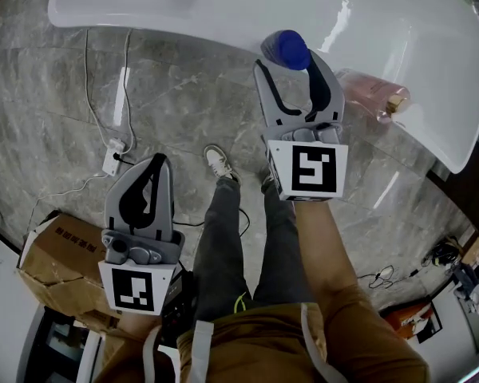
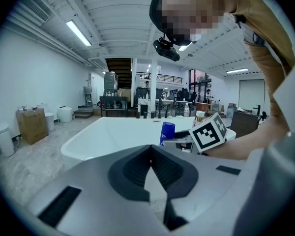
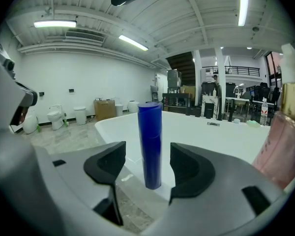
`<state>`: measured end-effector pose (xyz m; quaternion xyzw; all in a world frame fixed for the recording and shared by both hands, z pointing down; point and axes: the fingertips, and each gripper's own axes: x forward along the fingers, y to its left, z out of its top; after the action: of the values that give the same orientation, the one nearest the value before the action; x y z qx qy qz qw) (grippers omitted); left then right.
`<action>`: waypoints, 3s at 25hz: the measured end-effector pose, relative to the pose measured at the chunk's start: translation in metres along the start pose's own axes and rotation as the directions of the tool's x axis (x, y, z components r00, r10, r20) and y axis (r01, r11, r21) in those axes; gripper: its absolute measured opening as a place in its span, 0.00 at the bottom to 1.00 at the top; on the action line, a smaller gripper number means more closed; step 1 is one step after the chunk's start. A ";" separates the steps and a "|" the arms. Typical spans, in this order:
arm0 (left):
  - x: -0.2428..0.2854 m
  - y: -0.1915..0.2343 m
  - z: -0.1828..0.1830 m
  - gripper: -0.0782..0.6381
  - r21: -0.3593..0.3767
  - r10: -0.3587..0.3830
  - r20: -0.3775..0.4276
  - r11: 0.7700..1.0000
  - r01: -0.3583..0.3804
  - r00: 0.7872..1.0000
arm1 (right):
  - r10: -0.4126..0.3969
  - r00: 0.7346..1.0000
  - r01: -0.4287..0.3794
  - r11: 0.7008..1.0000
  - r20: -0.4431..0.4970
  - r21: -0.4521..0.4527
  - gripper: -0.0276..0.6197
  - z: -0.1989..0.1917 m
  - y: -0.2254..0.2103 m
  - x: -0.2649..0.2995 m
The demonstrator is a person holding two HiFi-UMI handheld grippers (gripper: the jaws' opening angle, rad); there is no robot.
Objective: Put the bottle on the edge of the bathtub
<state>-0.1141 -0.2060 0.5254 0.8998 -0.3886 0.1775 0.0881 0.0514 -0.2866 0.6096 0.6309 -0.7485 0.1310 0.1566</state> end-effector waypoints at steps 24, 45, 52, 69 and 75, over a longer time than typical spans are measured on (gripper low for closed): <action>-0.032 -0.017 0.014 0.12 -0.002 0.029 0.018 1.000 -0.029 0.999 | 0.008 0.999 -0.006 0.999 0.049 -0.039 0.46 0.026 0.011 -0.037; -0.074 -0.033 0.060 0.12 0.018 0.064 0.076 0.998 -0.065 0.995 | 0.063 0.997 -0.059 0.993 0.039 -0.097 0.45 0.070 0.014 -0.105; -0.085 -0.036 0.069 0.12 0.020 0.078 0.079 0.997 -0.080 0.994 | 0.084 0.996 -0.080 0.989 0.028 -0.124 0.45 0.082 0.018 -0.126; -0.109 -0.044 0.126 0.12 0.058 0.074 0.130 0.995 -0.082 0.989 | 0.060 0.998 -0.055 0.983 0.024 -0.172 0.22 0.134 -0.002 -0.180; -0.110 -0.046 0.138 0.12 0.050 0.072 0.150 0.996 -0.080 0.986 | 0.019 1.000 -0.015 0.987 0.022 -0.158 0.15 0.147 -0.022 -0.192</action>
<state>-0.1162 -0.1421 0.3543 0.8972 -0.4230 0.1245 0.0270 0.0923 -0.1748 0.3979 0.6116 -0.7636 0.0654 0.1964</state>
